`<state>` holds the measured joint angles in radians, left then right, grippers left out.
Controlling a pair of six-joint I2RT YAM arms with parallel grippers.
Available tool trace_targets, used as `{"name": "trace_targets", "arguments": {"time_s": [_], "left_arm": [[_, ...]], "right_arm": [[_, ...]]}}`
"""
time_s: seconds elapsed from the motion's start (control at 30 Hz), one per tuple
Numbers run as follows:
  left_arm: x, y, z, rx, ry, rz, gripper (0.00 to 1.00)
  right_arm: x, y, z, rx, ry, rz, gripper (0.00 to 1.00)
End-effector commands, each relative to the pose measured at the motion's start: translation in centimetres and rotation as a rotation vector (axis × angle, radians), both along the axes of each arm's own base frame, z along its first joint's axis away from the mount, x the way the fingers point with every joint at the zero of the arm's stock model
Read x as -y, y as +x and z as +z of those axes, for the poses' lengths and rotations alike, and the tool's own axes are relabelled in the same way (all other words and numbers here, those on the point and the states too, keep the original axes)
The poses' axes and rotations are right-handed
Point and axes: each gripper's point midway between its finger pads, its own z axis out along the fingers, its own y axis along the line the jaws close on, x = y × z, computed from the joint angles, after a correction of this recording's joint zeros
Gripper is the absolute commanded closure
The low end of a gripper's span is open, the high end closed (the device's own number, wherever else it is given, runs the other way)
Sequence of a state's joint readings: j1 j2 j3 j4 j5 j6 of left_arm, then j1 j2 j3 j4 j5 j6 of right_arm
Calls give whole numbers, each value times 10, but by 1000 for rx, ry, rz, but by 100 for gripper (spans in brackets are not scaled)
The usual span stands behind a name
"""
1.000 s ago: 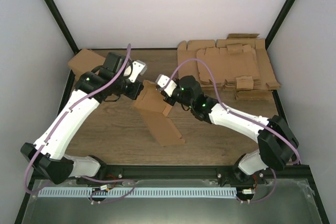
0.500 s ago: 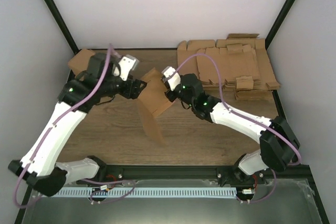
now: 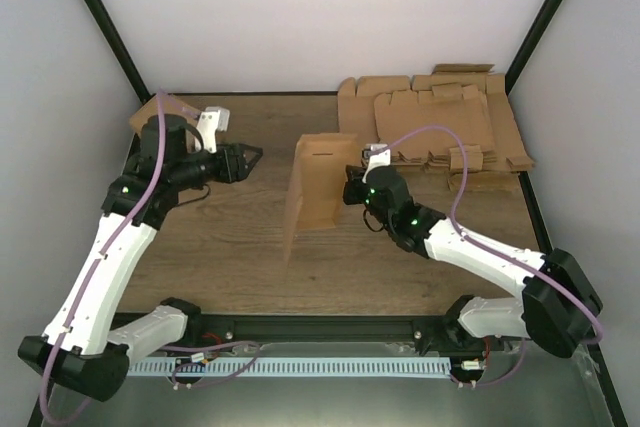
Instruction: Fold the paper box
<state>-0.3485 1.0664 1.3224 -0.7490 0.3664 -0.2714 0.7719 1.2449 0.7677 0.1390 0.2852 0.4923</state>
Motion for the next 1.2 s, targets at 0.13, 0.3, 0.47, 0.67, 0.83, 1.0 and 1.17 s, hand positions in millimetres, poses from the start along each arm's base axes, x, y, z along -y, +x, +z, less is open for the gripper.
{"name": "trace_targets", "arguments": {"time_s": [0.13,0.3,0.47,0.67,0.83,1.0,1.17], "left_arm": [[1,-6,-26,-51,-229,-28,35],[-6,-12,-38,19,-278,18,20],[-6,-17,-51,28,-282,2,0],[2,-14,-77,-54,-283,-29,0],[3,-14,-80,-28,-260,-51,0],[5,-8,-87,-63,-235,-55,0],[13,-8,-91,-93,-242,-105,0]], "right_arm": [[39,7,-9,-12,5,-226,99],[33,-3,-19,13,-21,-137,99],[41,-10,-46,8,-114,-154,99],[49,-18,-84,-37,-193,-172,99],[51,-24,-85,-27,-191,-159,99],[48,-22,-67,5,-173,-148,99],[43,-18,-45,34,-143,-150,99]]}}
